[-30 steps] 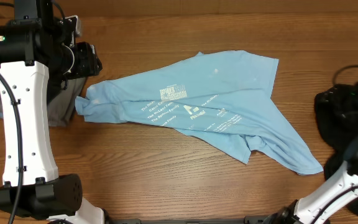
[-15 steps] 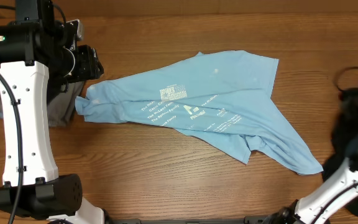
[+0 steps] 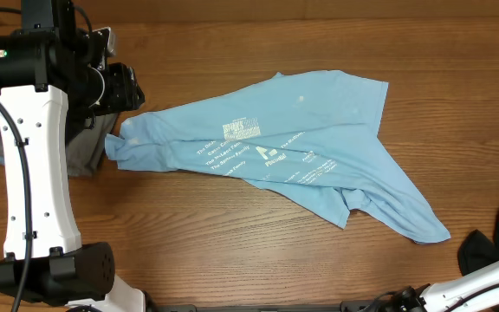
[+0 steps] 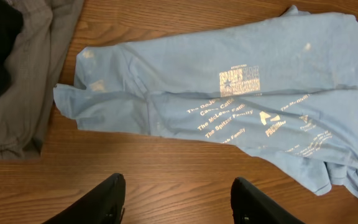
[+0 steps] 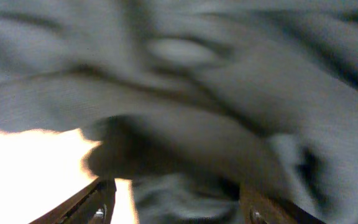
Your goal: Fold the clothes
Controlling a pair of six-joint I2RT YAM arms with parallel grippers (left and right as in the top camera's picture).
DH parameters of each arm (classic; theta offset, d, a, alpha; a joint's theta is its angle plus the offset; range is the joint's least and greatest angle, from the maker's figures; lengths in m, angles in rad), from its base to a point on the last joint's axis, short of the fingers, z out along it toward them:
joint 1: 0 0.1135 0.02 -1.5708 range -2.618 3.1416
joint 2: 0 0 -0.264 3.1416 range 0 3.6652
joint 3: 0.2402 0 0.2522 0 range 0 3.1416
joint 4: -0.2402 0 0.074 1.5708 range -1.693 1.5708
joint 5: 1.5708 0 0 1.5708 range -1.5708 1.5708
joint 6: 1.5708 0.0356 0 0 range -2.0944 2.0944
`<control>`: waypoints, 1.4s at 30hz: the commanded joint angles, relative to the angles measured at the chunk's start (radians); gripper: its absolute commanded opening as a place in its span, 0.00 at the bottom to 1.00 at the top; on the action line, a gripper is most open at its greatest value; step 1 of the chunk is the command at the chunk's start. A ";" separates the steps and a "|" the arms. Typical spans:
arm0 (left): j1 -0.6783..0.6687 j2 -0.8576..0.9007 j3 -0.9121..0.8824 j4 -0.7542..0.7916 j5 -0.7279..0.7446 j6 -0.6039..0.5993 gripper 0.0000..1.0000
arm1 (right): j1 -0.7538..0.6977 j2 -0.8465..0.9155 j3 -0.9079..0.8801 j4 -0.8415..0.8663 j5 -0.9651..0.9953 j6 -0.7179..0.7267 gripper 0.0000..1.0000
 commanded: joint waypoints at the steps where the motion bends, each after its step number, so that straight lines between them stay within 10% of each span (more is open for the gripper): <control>1: -0.004 -0.004 0.012 0.000 0.016 0.041 0.59 | 0.028 -0.077 0.092 0.005 -0.314 -0.026 0.70; 11: -0.004 -0.011 0.007 -0.013 0.016 0.047 0.66 | 0.270 -0.260 0.159 -0.074 -0.572 -0.048 0.75; 32: -0.217 0.078 0.003 -0.011 -0.044 0.090 0.69 | 0.882 0.053 0.098 0.131 0.068 -0.138 0.84; 42: -0.218 0.092 0.003 0.001 -0.045 0.089 0.69 | 0.890 0.161 0.095 0.161 -0.037 -0.138 0.60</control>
